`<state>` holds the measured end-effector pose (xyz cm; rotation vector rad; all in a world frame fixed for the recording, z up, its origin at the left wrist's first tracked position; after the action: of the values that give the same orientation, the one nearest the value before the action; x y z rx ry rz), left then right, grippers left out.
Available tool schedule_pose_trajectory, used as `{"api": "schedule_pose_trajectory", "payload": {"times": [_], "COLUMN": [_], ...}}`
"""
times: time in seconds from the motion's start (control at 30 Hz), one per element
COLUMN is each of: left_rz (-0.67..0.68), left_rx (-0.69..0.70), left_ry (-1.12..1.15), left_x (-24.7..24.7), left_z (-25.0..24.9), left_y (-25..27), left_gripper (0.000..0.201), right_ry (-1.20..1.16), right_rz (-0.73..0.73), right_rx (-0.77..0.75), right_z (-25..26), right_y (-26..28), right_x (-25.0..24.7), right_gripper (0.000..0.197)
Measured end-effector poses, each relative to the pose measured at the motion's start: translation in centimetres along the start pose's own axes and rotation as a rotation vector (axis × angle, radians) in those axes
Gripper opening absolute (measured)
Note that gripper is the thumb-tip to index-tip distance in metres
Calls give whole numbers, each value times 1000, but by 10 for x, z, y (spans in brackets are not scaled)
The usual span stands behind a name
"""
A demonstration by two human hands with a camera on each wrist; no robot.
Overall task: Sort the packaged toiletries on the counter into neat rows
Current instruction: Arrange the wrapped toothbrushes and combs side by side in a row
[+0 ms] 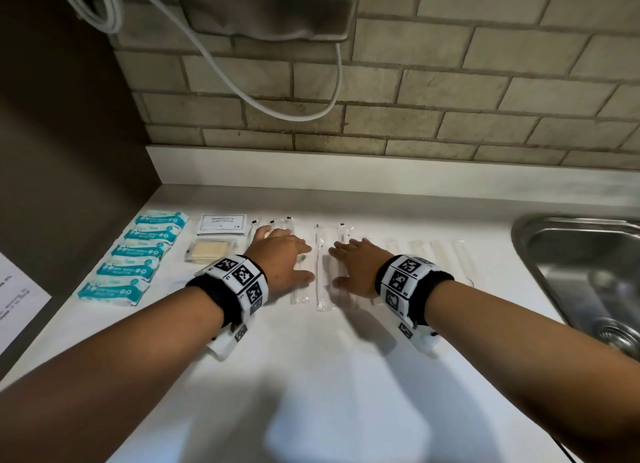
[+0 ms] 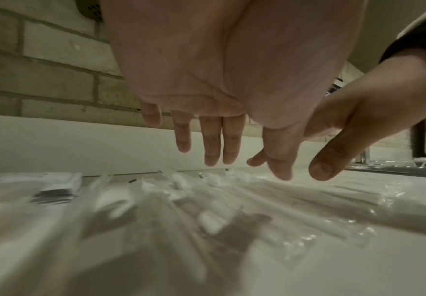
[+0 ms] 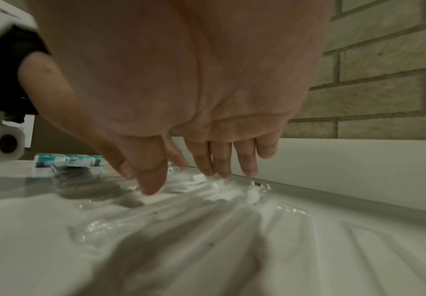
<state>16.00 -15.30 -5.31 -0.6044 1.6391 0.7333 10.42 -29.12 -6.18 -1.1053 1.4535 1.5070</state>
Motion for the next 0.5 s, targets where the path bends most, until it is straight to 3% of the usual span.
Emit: {"api": "schedule_pose_trajectory", "payload": {"times": [0.23,0.5], "left_rz": [99,91], "left_rx": [-24,7], "left_ry": [-76,0], "left_x": [13,23], "left_z": [21,18], "left_y": [10,13], "left_gripper": [75,77], "right_ry": [23,29], "right_rz": [45,57], "right_rx": [-34,3], "right_z": [25,26], "right_y": [-5,-8], "right_x": [3,9], "right_gripper": [73,74]}}
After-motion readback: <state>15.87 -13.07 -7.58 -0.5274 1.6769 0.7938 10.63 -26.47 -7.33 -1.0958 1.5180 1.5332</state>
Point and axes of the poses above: each hand's wrist, its own y-axis away from the middle knuckle, its own x-axis out of the palm, z = x × y, the point moved 5 cm from there along -y, towards the middle knuckle
